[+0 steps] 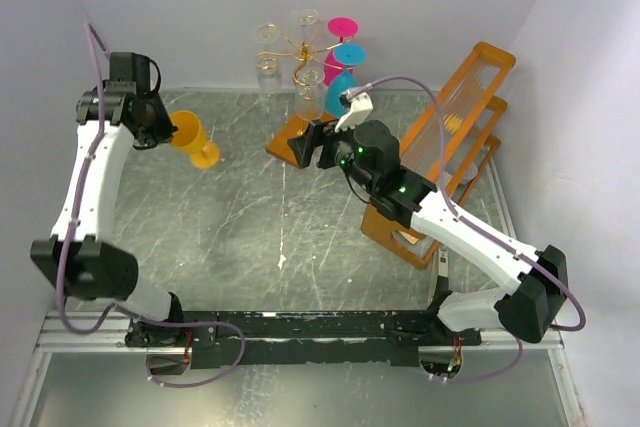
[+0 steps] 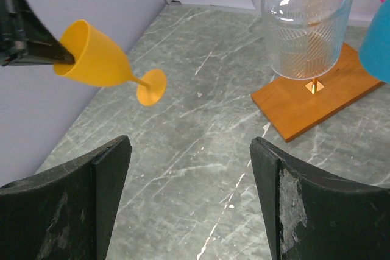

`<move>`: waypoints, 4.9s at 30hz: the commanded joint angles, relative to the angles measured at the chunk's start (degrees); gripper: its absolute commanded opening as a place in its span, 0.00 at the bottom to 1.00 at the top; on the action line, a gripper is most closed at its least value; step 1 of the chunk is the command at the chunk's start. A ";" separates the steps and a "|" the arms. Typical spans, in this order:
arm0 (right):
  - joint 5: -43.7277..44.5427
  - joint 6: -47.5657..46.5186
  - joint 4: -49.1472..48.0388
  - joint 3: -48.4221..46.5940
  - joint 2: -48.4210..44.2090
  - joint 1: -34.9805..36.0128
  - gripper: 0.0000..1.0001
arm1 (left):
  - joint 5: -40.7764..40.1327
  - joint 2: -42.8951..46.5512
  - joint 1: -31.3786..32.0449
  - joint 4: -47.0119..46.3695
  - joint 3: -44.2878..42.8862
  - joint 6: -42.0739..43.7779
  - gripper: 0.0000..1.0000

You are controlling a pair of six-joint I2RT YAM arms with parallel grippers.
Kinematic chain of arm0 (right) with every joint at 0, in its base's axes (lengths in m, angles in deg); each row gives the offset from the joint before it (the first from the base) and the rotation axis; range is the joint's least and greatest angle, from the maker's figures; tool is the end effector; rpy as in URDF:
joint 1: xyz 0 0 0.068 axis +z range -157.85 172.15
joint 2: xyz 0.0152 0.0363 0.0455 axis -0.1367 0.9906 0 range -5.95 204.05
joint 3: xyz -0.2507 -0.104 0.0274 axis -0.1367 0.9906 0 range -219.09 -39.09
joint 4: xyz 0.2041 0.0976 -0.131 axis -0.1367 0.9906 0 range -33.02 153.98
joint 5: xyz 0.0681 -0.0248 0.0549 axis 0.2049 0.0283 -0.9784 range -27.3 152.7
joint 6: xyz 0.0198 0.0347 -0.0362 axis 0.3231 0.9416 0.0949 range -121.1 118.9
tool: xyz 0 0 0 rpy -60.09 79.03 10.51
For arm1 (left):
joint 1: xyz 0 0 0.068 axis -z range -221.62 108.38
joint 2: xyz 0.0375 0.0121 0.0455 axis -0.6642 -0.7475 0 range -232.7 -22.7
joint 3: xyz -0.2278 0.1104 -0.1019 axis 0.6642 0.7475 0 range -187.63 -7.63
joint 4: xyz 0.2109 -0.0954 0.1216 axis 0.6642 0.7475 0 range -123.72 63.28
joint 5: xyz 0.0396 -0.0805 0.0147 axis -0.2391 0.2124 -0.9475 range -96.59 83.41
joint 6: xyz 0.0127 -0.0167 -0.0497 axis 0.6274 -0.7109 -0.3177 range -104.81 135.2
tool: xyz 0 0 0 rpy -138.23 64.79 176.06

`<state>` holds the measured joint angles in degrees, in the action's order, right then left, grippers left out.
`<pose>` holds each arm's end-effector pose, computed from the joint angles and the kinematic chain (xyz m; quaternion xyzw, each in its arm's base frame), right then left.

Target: Take the wine glass off the wine glass rack

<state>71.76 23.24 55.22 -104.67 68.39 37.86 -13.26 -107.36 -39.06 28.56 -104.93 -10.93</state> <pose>0.2194 0.2169 0.3763 -0.0870 0.7434 0.3306 0.5748 0.2921 -0.0088 0.4052 -0.2110 0.9132 -0.0324 0.3472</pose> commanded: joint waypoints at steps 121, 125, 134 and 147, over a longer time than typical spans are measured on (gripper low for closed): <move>18.00 -8.01 22.76 -3.92 -25.51 -0.72 0.78 | 20.52 -39.87 9.90 -39.16 -38.26 -25.40 0.62; 18.01 -8.01 22.76 -4.03 -25.52 -0.71 0.78 | 19.94 -39.97 10.00 -38.73 -38.28 -24.99 0.57; 17.50 -7.84 22.80 -4.43 -24.94 -0.69 0.78 | 18.78 -40.70 10.09 -37.67 -40.87 -24.32 0.49; 16.65 -7.38 22.46 -4.68 -24.76 -0.68 0.78 | 18.36 -39.60 10.18 -36.00 -41.08 -23.30 0.35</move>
<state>88.76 15.37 78.26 -107.69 43.69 37.49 5.95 -147.34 -29.40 -7.96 -143.81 -35.17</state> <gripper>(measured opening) 0.781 0.396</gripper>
